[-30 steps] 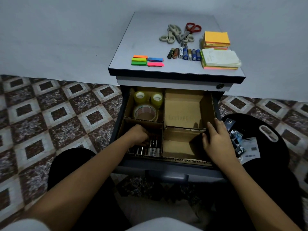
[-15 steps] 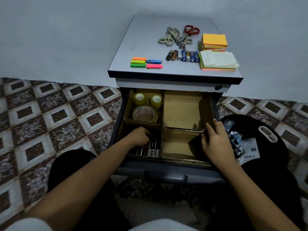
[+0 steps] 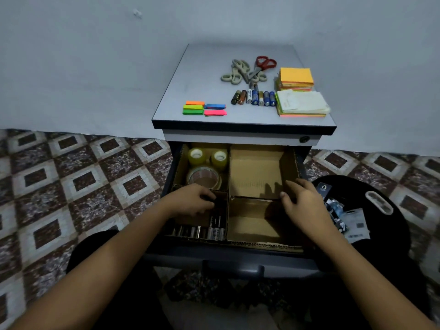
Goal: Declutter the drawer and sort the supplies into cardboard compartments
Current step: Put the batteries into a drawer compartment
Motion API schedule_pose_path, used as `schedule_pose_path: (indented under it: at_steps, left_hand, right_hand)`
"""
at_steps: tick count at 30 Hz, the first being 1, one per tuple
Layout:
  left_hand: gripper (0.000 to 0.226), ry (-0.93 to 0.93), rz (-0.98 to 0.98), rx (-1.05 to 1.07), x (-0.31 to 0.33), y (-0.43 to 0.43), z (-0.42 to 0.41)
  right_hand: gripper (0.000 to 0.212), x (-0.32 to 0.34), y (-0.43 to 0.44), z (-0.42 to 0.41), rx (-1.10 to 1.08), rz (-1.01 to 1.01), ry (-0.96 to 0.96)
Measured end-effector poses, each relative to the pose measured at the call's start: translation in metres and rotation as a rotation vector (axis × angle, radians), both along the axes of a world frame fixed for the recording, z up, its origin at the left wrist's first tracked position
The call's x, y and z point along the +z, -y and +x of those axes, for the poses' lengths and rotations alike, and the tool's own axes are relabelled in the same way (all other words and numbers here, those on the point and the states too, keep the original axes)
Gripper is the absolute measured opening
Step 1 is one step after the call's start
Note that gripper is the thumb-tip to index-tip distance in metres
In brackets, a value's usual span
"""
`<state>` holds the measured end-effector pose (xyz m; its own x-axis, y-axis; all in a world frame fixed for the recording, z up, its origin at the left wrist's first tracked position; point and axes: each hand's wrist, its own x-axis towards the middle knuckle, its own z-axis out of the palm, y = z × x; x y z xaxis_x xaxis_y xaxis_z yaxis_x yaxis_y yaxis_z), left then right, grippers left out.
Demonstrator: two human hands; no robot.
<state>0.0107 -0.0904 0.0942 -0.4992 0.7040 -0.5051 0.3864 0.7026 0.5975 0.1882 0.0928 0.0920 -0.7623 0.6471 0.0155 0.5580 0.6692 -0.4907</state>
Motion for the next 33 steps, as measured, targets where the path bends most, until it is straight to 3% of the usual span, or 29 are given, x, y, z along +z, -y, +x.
schedule_pose_path:
  at_steps: [5, 10, 13, 19, 25, 29, 33]
  left_hand:
    - [0.024, -0.142, 0.196, -0.053, 0.065, -0.022, -0.012]
    - [0.01, -0.366, 0.396, 0.049, 0.119, -0.07, -0.045]
    - [0.01, -0.359, 0.461, 0.159, 0.139, -0.1, -0.07]
    - [0.015, -0.339, 0.375, 0.223, 0.148, -0.152, -0.107]
    - [0.005, -0.254, 0.288, 0.26, 0.142, -0.188, -0.131]
    - [0.015, -0.251, 0.257, 0.256, 0.139, -0.207, -0.143]
    - [0.007, -0.186, 0.222, 0.257, 0.134, -0.225, -0.149]
  right_hand:
    - [0.036, 0.052, -0.016, -0.036, 0.084, -0.061, -0.062]
    - [0.026, 0.104, -0.041, -0.085, 0.111, -0.134, -0.172]
    - [0.016, 0.127, -0.061, -0.114, 0.084, -0.187, -0.25]
    - [0.018, 0.155, -0.102, -0.174, 0.044, -0.222, -0.192]
    - [0.005, 0.157, -0.115, -0.225, 0.122, -0.067, 0.005]
    - [0.018, 0.147, -0.123, -0.248, 0.109, 0.081, 0.144]
    - [0.035, 0.142, -0.128, -0.254, 0.099, 0.175, 0.215]
